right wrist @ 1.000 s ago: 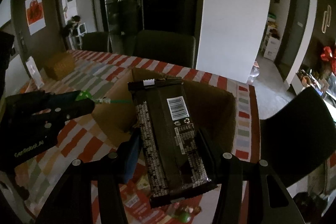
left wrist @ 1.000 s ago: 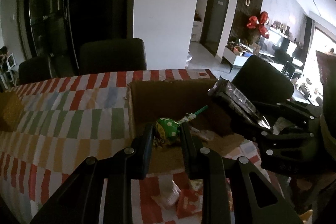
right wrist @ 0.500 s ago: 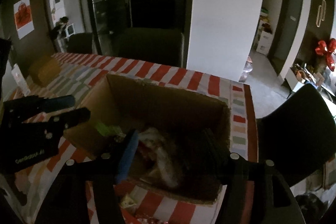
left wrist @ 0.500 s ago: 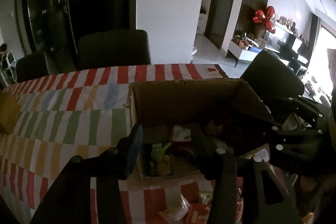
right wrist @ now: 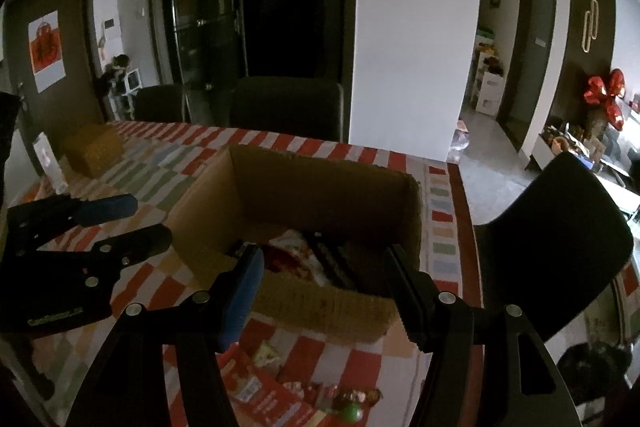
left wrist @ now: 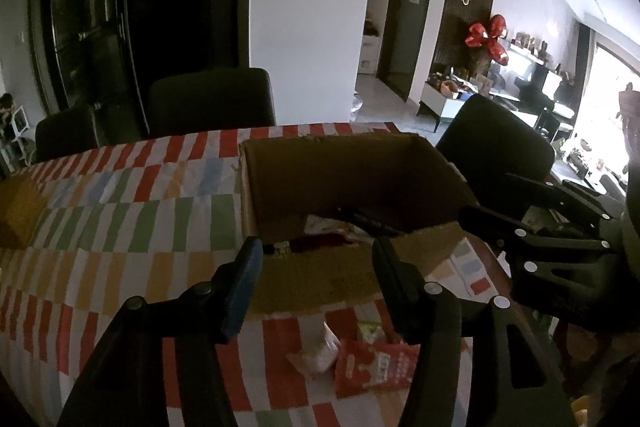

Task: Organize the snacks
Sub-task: 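Move both empty tools back down to the remaining snacks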

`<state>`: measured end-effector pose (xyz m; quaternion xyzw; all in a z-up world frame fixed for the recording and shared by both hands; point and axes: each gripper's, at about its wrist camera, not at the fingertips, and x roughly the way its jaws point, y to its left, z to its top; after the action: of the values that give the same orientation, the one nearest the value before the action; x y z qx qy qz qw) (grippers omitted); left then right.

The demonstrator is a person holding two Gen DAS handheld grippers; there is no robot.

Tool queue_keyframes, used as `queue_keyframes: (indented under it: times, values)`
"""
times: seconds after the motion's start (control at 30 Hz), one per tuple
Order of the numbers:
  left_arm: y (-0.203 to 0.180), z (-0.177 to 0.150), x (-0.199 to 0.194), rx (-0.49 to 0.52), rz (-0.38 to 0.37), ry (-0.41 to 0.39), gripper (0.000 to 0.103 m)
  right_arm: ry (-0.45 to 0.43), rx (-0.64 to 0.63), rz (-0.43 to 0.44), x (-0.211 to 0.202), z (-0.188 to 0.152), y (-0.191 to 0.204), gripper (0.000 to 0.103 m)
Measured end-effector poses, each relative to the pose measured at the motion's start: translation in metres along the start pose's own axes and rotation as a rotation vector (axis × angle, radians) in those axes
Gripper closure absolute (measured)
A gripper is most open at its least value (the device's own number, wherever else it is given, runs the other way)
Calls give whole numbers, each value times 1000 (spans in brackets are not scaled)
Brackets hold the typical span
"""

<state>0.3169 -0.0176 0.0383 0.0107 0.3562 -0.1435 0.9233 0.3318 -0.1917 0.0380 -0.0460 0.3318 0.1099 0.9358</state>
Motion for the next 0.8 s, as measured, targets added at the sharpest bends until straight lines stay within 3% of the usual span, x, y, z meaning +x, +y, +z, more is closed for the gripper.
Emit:
queue_keyframes:
  times: [0.43, 0.8]
  values:
    - [-15, -46, -29, 51, 37, -5, 43, -10, 42, -93, -34, -41, -1, 39]
    - [-13, -78, -12, 94, 79, 55, 43, 72, 128, -140, -18, -80, -4, 39]
